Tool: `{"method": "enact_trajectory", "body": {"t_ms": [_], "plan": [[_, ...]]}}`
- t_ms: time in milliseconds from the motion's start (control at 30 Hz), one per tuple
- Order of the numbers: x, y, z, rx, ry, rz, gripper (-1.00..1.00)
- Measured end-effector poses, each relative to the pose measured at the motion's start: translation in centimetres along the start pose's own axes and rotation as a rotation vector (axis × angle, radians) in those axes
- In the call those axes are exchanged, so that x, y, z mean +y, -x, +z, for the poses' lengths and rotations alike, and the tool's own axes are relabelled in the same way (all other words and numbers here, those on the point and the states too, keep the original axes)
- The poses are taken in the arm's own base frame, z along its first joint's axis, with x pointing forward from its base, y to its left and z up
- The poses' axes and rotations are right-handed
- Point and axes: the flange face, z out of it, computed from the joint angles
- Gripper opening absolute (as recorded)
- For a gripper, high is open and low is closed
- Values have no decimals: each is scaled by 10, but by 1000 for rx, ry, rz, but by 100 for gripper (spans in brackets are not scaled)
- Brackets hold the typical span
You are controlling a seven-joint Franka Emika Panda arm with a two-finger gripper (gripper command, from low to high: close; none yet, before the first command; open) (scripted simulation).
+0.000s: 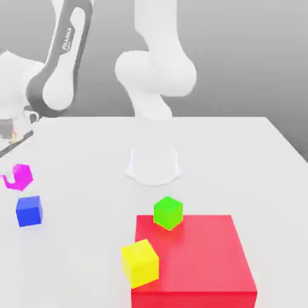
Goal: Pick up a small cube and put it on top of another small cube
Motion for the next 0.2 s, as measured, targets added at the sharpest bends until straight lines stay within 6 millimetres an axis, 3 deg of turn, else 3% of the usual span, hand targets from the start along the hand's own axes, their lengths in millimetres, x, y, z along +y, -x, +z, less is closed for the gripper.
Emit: {"method": "enact_trajectory", "body": {"t_ms": [67, 100, 200], "plan": [[1, 1, 21, -1, 0, -2, -100], [2, 1, 31, -1, 0, -1, 100], [2, 1, 31, -1, 0, -1, 100]]}}
